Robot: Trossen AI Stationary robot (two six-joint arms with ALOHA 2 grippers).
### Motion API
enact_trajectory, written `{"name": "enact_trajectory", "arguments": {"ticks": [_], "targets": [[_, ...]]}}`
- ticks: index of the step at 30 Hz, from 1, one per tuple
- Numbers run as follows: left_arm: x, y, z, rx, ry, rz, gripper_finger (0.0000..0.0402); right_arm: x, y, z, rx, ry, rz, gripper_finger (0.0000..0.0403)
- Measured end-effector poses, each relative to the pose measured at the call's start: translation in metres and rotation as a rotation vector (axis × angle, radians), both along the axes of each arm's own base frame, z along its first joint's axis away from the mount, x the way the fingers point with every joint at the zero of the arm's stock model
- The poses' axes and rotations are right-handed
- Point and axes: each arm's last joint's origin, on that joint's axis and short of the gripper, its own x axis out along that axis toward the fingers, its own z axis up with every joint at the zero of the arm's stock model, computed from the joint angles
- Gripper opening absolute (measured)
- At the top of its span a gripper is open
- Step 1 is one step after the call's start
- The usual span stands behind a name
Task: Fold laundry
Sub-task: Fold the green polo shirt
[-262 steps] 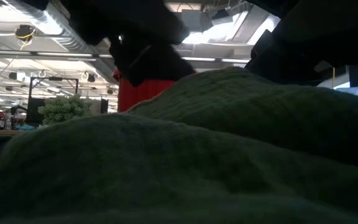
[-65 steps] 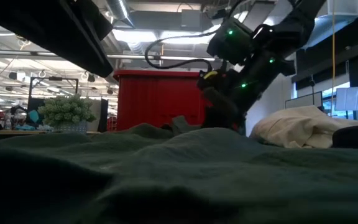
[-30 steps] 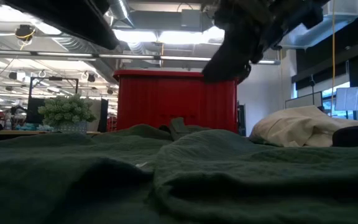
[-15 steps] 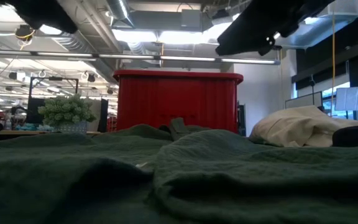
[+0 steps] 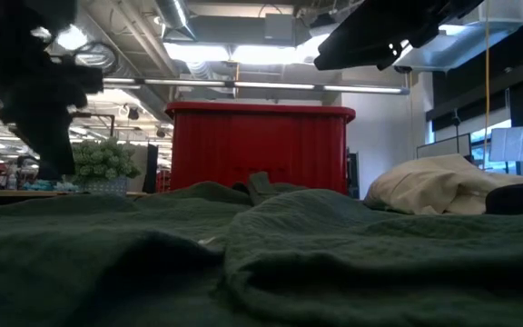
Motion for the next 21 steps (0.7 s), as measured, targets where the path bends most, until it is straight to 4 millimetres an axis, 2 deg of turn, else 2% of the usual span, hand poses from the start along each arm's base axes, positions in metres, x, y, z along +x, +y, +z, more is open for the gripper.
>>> {"name": "enact_trajectory", "arguments": {"ticks": [4, 9, 15, 21], "targets": [[0.001, 0.016, -0.005, -0.029, 0.078, 0.005, 0.0128, 0.0, 0.0, 0.0, 0.0, 0.005, 0.019, 0.0156], [0.009, 0.03, -0.004, 0.023, 0.163, -0.188, 0.0171, -0.001, 0.001, -0.001, -0.004, 0.014, 0.024, 0.0156], [0.011, 0.035, -0.009, 0.085, 0.318, -0.436, 0.0181, -0.001, 0.002, -0.001, 0.009, 0.018, 0.043, 0.0156], [0.019, 0.035, -0.022, 0.049, 0.378, -0.448, 0.0182, -0.001, 0.002, -0.001, 0.002, 0.018, 0.046, 0.0156]]}}
